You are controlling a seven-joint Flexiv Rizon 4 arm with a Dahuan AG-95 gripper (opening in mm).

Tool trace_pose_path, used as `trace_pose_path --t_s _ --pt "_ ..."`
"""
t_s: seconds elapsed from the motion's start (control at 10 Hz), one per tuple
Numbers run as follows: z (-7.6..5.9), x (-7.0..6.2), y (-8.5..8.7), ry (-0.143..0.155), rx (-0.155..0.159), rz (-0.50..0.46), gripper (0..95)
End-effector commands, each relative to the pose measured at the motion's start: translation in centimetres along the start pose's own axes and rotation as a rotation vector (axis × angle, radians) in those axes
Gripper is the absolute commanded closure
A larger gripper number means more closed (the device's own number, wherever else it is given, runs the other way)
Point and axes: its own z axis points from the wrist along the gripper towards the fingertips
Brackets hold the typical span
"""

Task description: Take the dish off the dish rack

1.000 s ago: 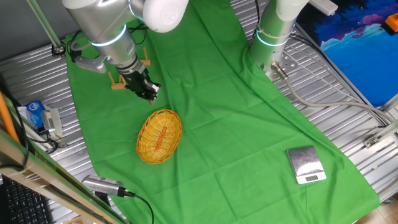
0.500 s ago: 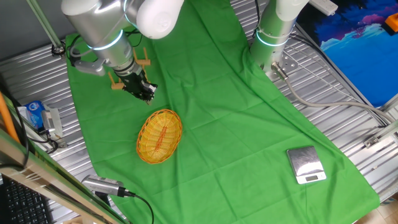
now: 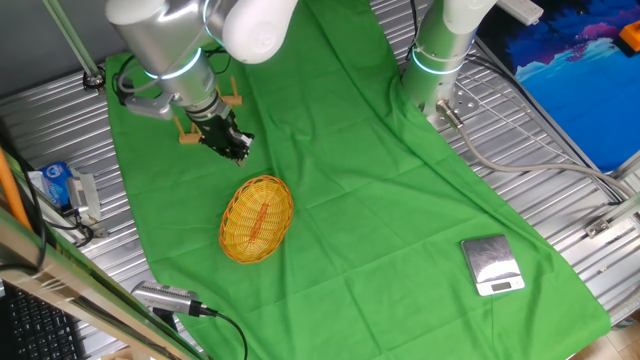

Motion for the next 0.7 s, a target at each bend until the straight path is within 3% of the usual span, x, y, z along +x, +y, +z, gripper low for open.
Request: trace_pose_path --t_s 0.1,0.7 --pt "0.08 0.07 0.00 -0.003 0.003 -0.014 95.0" --pt "0.02 0.14 0.12 -0.008 -0.002 -0.046 95.0"
